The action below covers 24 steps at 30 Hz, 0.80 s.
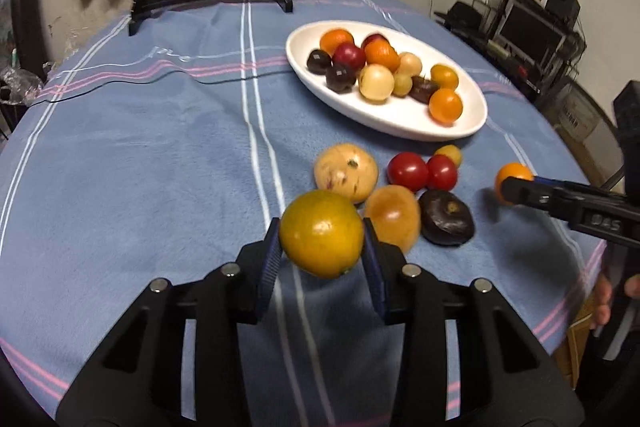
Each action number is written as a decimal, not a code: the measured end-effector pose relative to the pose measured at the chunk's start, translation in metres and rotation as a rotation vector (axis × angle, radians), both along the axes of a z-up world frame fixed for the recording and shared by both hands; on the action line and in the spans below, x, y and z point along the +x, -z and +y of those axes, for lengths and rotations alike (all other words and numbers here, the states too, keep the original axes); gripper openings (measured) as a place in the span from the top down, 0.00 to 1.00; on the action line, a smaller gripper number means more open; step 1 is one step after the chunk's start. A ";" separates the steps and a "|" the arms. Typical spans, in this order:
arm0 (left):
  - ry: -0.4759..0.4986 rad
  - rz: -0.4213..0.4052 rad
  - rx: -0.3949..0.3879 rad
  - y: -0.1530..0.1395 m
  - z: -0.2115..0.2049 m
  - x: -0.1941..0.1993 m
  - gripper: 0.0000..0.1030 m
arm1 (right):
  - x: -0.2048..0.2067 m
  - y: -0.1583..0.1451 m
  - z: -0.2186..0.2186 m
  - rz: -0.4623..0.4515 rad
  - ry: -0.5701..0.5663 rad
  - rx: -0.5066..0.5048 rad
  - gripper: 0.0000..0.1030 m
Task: Organize fruits
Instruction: 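Grasp a yellow fruit with the left tool while the right tool grasps an orange, then lower the yellow fruit and orange onto the plate and open both tools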
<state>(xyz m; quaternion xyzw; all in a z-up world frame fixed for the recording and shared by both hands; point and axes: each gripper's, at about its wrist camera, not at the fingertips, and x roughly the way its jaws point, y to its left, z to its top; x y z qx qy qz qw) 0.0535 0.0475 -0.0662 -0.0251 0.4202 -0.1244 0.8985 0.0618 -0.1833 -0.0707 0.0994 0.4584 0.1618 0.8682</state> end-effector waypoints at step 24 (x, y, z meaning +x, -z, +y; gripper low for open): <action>0.079 -0.038 -0.034 -0.050 -0.025 0.035 0.62 | 0.022 -0.021 -0.011 -0.060 -0.004 -0.035 0.60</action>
